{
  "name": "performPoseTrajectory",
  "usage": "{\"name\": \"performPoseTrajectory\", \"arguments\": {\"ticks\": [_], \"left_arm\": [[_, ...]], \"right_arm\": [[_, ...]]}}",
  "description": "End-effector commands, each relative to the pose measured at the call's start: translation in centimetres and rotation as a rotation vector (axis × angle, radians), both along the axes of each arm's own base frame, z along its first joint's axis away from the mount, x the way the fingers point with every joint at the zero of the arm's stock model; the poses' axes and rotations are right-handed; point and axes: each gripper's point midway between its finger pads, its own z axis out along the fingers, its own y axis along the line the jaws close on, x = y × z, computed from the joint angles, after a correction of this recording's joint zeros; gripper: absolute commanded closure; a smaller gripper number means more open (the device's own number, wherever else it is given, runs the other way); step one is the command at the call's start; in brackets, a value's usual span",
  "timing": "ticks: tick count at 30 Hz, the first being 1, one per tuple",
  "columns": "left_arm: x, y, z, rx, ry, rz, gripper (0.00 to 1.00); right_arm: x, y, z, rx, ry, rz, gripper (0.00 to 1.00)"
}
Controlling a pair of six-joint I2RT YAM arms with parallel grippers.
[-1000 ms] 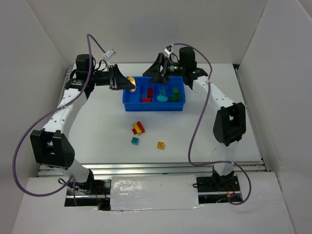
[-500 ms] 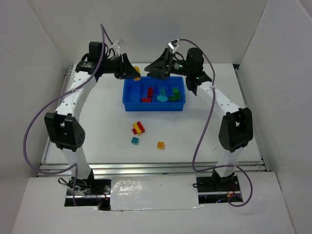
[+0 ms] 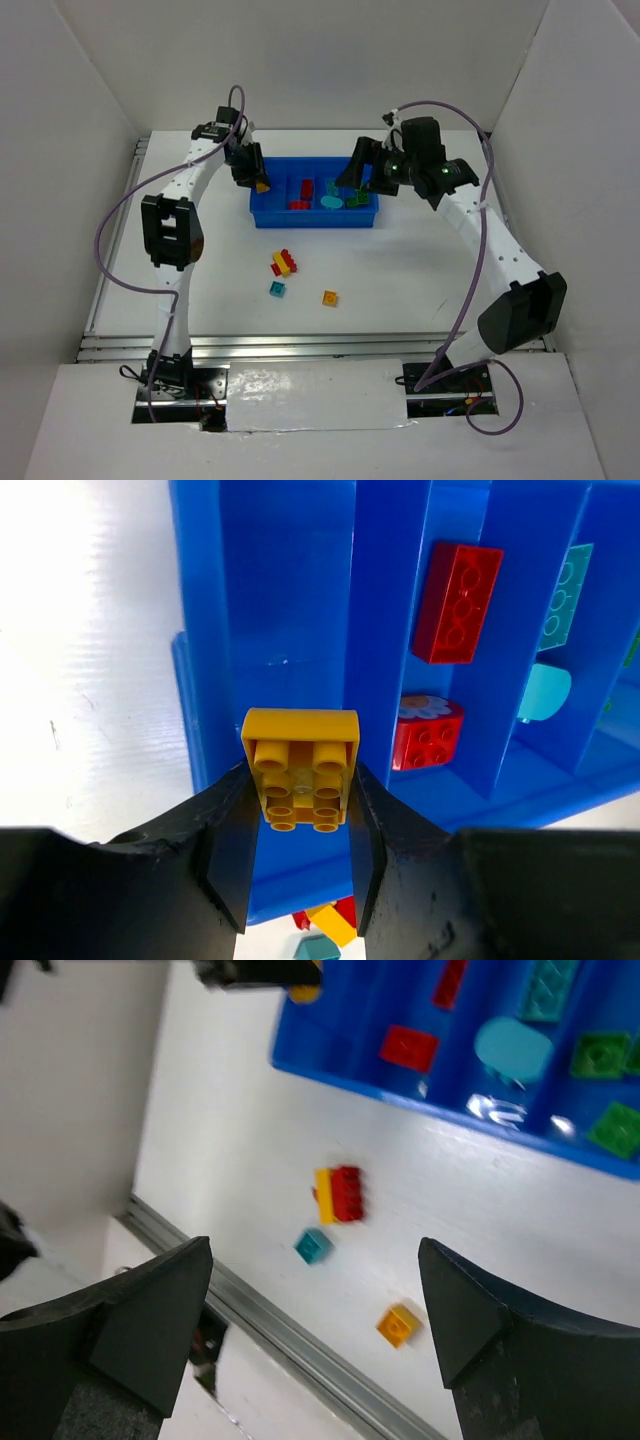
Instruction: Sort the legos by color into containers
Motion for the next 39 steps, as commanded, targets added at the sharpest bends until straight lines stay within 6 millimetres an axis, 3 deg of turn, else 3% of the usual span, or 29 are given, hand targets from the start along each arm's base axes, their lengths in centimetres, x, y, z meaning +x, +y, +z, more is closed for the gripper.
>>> {"name": "performPoseTrajectory", "arguments": {"ticks": [1,2,5,6,7,8,11,12,17,22,23,27,30,32,33,35,36,38,39], "left_arm": [[0.4,0.2,1.3,0.019,-0.041,-0.009,0.88],[0.4,0.2,0.9,0.024,-0.033,-0.007,0.85],[0.2,0.3,0.5,0.03,-0.024,-0.008,0.61],[0.2,0.3,0.6,0.03,-0.026,-0.008,0.5],[0.1,0.4,0.4,0.029,-0.02,0.0,0.45],[0.2,0.3,0.6,0.024,-0.026,0.001,0.31],[0.4,-0.1,1.4,-0.003,-0.038,0.005,0.04],[0.4,-0.4,2.0,-0.022,-0.044,0.006,0.0],[0.4,-1.2,6.0,-0.08,-0.118,-0.006,0.01],[-0.2,-0.8,11.9,-0.113,-0.226,0.02,0.01],[-0.7,-0.5,13.9,-0.118,-0.265,0.031,0.0],[-2.2,2.0,14.8,-0.046,-0.263,0.151,0.0],[-4.2,5.9,13.0,0.09,-0.158,0.302,0.0],[-5.9,7.2,12.3,0.122,-0.101,0.335,0.01],[-6.8,8.1,10.7,0.132,-0.05,0.354,0.0],[-7.8,8.9,11.0,0.132,-0.061,0.368,0.01],[-8.8,9.1,9.7,0.145,-0.027,0.362,0.0],[-9.5,9.9,9.9,0.169,-0.046,0.374,0.0],[-10.2,9.9,9.2,0.177,-0.025,0.363,0.01]], "right_arm": [[-2.3,-1.5,-4.7,-0.176,0.093,0.032,0.09],[-2.3,-1.9,-5.6,-0.227,0.095,0.027,0.09],[-3.5,-1.4,-8.0,-0.316,0.149,0.052,0.07],[-3.6,-1.3,-9.1,-0.346,0.174,0.049,0.07],[-4.4,-0.9,-9.7,-0.367,0.195,0.075,0.07],[-4.6,-0.6,-10.3,-0.38,0.212,0.085,0.07],[-5.3,0.0,-11.2,-0.402,0.23,0.105,0.07],[-5.5,0.3,-11.4,-0.401,0.238,0.115,0.07],[-6.9,1.3,-13.9,-0.459,0.299,0.14,0.07],[-8.4,2.1,-16.3,-0.508,0.347,0.163,0.09],[-8.9,2.2,-17.4,-0.54,0.362,0.175,0.09],[-10.2,2.4,-19.1,-0.589,0.434,0.173,0.12],[-11.3,2.7,-19.6,-0.644,0.469,0.135,0.13],[-11.9,3.1,-20.0,-0.684,0.482,0.131,0.14],[-12.7,3.3,-20.2,-0.701,0.5,0.13,0.14],[-13.4,3.0,-21.2,-0.726,0.526,0.126,0.15],[-14.0,3.4,-21.4,-0.71,0.548,0.137,0.16],[-14.9,3.1,-22.1,-0.707,0.576,0.133,0.17],[-15.2,3.3,-22.3,-0.695,0.581,0.128,0.18]]}}
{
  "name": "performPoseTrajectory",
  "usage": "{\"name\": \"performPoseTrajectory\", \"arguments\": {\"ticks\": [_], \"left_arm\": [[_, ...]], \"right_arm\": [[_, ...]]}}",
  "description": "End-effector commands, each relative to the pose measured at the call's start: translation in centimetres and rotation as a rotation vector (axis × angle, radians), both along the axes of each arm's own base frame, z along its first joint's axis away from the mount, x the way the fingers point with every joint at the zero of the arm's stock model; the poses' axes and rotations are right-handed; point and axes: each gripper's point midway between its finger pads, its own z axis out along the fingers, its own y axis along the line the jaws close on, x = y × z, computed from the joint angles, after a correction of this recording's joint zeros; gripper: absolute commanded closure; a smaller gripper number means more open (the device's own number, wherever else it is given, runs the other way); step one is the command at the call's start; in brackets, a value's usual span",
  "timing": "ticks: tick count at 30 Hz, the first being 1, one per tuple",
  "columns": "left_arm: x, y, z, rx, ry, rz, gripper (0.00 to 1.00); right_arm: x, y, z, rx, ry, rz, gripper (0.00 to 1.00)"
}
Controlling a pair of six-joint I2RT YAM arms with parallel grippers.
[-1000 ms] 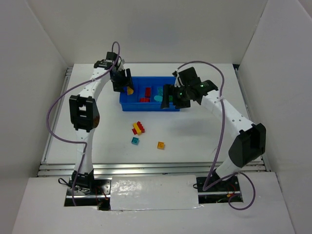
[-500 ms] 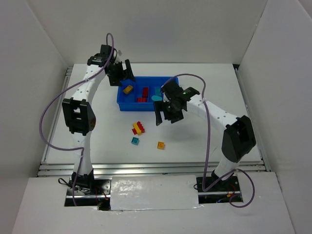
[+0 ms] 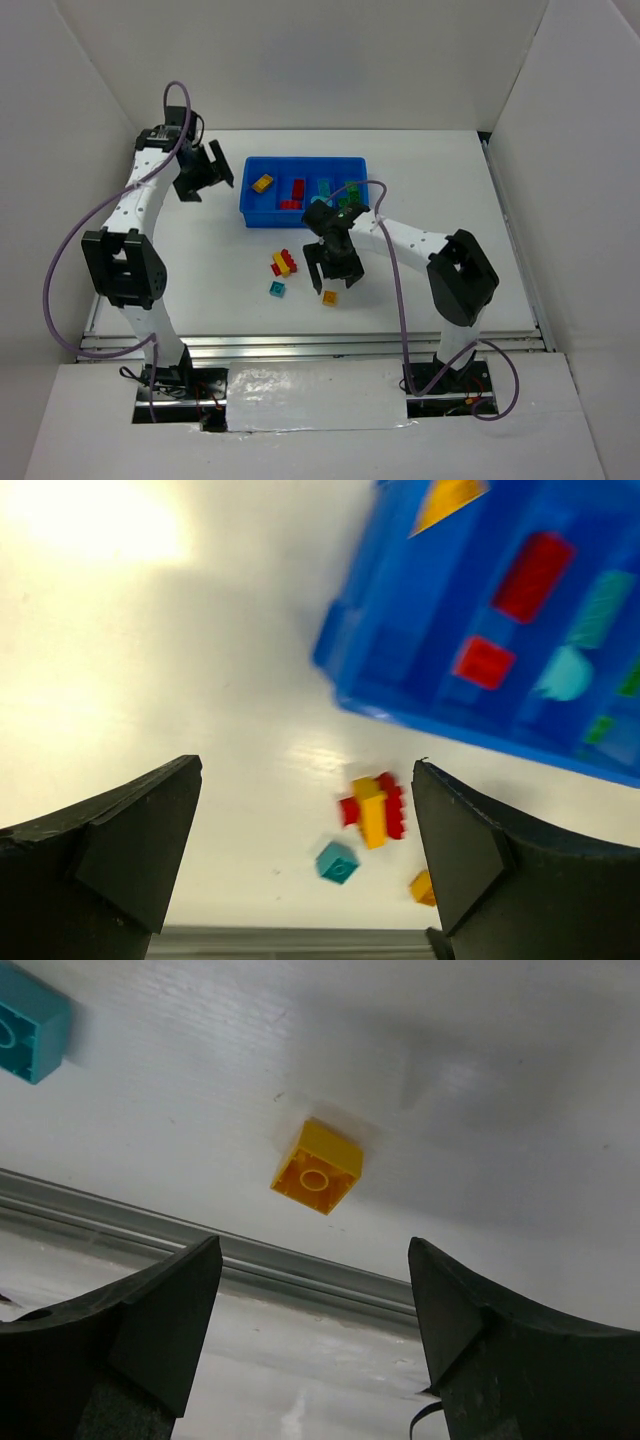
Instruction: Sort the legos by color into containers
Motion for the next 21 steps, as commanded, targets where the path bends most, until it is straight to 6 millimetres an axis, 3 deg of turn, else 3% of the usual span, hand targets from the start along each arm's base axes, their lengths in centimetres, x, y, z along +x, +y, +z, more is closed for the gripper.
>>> {"name": "performPoseTrajectory", "arguments": {"ticks": [1,5,7,12,15,21], "left_arm": [[-2.3,0.7,-0.3,0.036,0.031,0.014,0.0],[-3.5,0.5,-0.7,0.03,0.037,-0.017,0.01],[-3.9,0.2,-1.0,0.014,0.043,-0.034,0.01],[-4.4,-0.3,-0.1,-0.011,0.017,-0.051,0.0],[-4.9,-0.2,0.5,-0.005,0.006,-0.058,0.01],[-6.3,0.1,0.9,0.009,-0.021,-0.059,0.0]], "right_arm": [[-1.2,-0.6,-0.5,-0.017,0.039,-0.066,0.19],[-1.5,0.4,-1.3,-0.017,0.04,-0.062,0.23],[-0.7,1.0,-2.0,-0.023,0.036,-0.077,0.24],[0.7,2.5,-3.0,-0.011,0.013,-0.131,0.27],[0.6,2.4,-4.1,-0.049,0.031,-0.158,0.3],[0.5,1.1,-5.3,-0.094,0.001,-0.185,0.51]]}}
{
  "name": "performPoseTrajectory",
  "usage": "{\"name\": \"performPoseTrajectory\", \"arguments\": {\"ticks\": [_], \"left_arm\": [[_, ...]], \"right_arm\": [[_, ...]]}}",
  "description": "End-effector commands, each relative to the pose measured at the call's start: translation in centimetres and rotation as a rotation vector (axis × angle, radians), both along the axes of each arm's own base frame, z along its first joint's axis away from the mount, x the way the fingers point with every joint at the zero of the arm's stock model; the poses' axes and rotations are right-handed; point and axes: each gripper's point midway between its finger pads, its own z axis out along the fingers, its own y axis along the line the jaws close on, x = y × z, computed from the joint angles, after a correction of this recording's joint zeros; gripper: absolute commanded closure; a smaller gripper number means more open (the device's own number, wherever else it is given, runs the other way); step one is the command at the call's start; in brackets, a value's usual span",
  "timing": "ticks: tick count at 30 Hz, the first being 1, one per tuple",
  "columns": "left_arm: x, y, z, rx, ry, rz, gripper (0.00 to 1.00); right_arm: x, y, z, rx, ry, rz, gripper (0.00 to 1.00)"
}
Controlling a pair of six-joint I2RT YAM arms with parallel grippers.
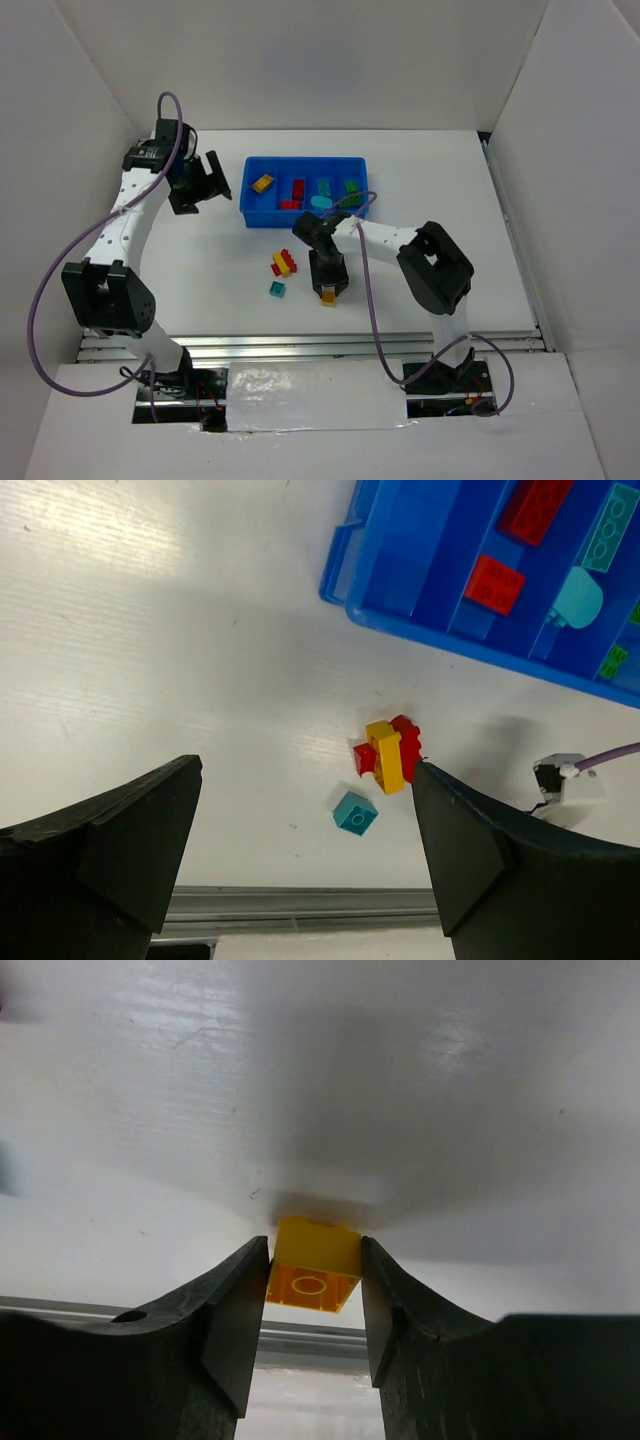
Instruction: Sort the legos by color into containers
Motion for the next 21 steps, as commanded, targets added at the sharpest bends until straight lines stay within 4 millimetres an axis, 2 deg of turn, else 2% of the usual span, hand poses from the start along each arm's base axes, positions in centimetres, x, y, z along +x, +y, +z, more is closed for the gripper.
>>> {"name": "performPoseTrajectory", "arguments": {"ticks": [1,2,3,5,6,9,11,12,14,15,17,18,20,21], "left_arm": [[-0.9,-0.1,0.8,0.004,-0.036,-0.024,0.0],[-1.2,-0.1,0.6,0.004,-0.027,-0.027,0.0],[-1.4,-0.1,0.4,0.003,-0.021,-0.027,0.01],[-1.6,0.0,0.4,0.009,-0.02,-0.031,0.0],[-1.7,0.2,0.4,0.017,-0.02,-0.026,0.0],[-1.9,0.5,0.8,0.029,-0.033,-0.018,0.0],[-1.9,0.9,1.0,0.041,-0.041,-0.007,0.0],[-2.0,1.0,1.0,0.044,-0.038,-0.002,0.0],[-2.0,1.4,1.1,0.043,-0.04,0.011,0.0],[-2.0,1.5,1.1,0.043,-0.042,0.014,0.0],[-2.0,1.9,1.1,0.04,-0.04,0.029,0.0],[-2.0,1.9,1.2,0.04,-0.041,0.032,0.01],[-1.8,2.2,1.2,0.039,-0.038,0.041,0.01],[-1.7,2.3,1.2,0.039,-0.039,0.045,0.0]], "right_arm": [[0.6,0.2,-0.1,-0.01,-0.05,-0.028,0.53],[0.6,0.2,-0.1,-0.01,-0.047,-0.024,0.54],[0.5,0.2,-0.2,-0.01,-0.041,-0.024,0.64],[0.4,0.4,0.0,-0.004,-0.048,-0.019,0.75],[0.6,0.5,0.2,-0.002,-0.054,-0.018,0.85],[1.1,0.9,1.4,0.01,-0.082,-0.011,1.0],[1.3,1.4,2.7,0.031,-0.105,-0.002,1.0],[1.9,2.0,4.4,0.065,-0.137,-0.003,1.0],[2.5,2.3,6.4,0.082,-0.178,0.001,1.0],[3.5,3.2,8.5,0.12,-0.226,0.006,1.0],[4.9,3.6,10.5,0.131,-0.282,0.03,1.0],[6.9,4.6,12.4,0.16,-0.341,0.034,1.0],[9.2,5.3,13.9,0.164,-0.402,0.062,1.0],[11.7,6.5,15.3,0.19,-0.453,0.057,1.0]]}}
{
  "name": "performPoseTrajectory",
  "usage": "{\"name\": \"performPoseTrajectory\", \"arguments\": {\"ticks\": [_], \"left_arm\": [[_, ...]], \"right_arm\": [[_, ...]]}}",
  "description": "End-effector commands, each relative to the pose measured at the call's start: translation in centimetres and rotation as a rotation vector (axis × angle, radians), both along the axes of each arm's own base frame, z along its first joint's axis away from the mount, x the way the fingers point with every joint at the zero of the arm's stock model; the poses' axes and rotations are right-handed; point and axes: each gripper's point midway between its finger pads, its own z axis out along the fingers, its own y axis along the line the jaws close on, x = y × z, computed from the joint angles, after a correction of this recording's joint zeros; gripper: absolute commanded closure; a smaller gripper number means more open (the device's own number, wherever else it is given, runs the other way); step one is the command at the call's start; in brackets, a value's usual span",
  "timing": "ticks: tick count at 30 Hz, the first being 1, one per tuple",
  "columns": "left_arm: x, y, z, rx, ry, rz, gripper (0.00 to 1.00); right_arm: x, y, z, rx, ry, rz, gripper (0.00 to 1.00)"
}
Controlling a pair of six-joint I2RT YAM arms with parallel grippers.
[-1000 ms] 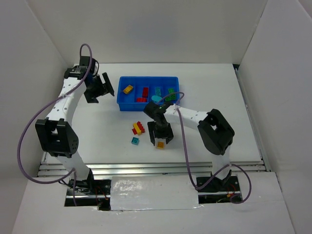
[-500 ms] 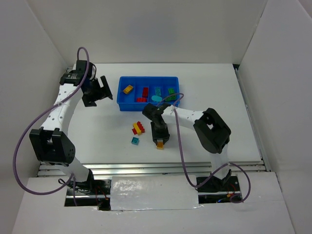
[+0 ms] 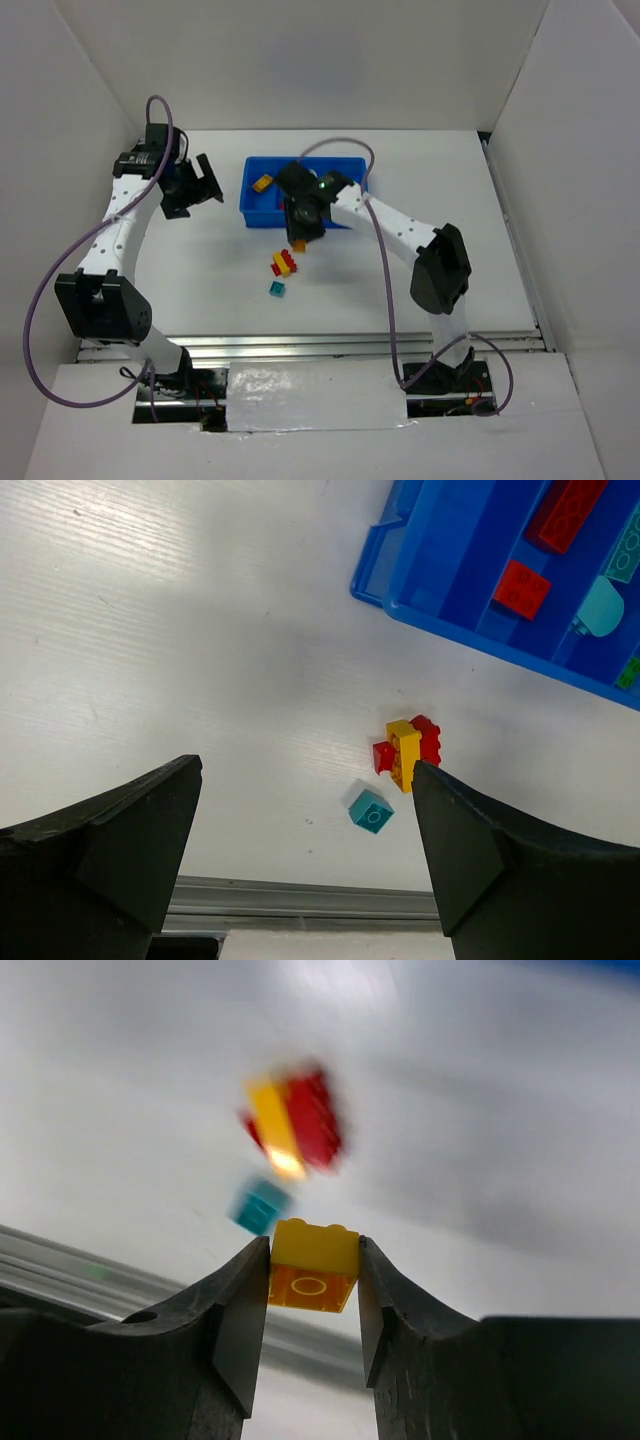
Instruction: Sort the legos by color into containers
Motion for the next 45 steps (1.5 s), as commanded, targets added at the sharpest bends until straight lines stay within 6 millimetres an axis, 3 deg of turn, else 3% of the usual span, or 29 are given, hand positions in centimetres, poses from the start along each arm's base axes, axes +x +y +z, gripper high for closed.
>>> {"name": "performPoseTrajectory", "arguments": {"ticks": [1,2,3,8,10,14,18,24,32,33,34,37,39,40,42,45], "left_arm": [[0.1,0.9,0.8,0.019,-0.023,0.009,0.01],[0.1,0.8,0.9,0.007,-0.02,0.005,0.0],[0.1,1.5,0.7,0.003,-0.015,0.025,0.0],[-0.3,2.0,0.6,-0.008,-0.012,0.042,0.01],[-0.5,1.6,0.1,-0.029,-0.002,0.034,0.01],[-1.1,1.4,-0.5,-0.04,0.001,0.03,0.0],[-1.8,1.4,-0.8,-0.032,0.007,0.03,0.01],[-1.7,1.2,-1.6,-0.049,0.024,0.024,0.0],[-1.2,0.8,-1.2,-0.063,0.001,0.0,0.01],[-1.3,0.8,-1.3,-0.061,0.003,-0.001,0.0],[-1.3,0.9,-1.3,-0.059,0.003,-0.001,0.0],[-1.3,1.0,-1.1,-0.051,-0.002,-0.002,0.0],[-1.2,0.8,-1.1,-0.055,-0.001,-0.008,0.0],[-1.1,0.8,-1.1,-0.058,-0.003,-0.01,0.01],[-0.9,0.6,-1.1,-0.068,-0.003,-0.017,0.01],[-0.7,0.8,-0.8,-0.061,-0.007,-0.012,0.0]], "right_arm": [[6.2,1.6,5.9,0.045,-0.203,0.021,1.0],[7.6,2.0,6.6,0.056,-0.23,0.019,1.0],[10.3,2.9,7.6,0.086,-0.285,0.007,1.0],[17.9,4.7,10.1,0.26,-0.425,-0.062,1.0],[19.0,4.5,9.4,0.313,-0.435,-0.052,1.0],[21.2,6.5,11.0,0.463,-0.576,0.003,1.0],[23.2,8.2,10.8,0.506,-0.579,-0.009,1.0],[23.3,9.6,7.9,0.555,-0.526,-0.024,0.98],[23.2,11.2,5.5,0.587,-0.479,0.013,0.81],[23.1,11.5,5.4,0.591,-0.471,0.016,0.76],[23.1,11.6,5.4,0.594,-0.468,0.021,0.61],[23.0,11.8,5.7,0.602,-0.473,0.029,0.39],[23.0,11.8,6.4,0.606,-0.486,0.038,0.27],[23.1,11.7,7.2,0.612,-0.499,0.04,0.15],[23.1,11.5,8.5,0.616,-0.521,0.051,0.06],[22.4,10.9,11.9,0.624,-0.566,0.08,0.04]]}}
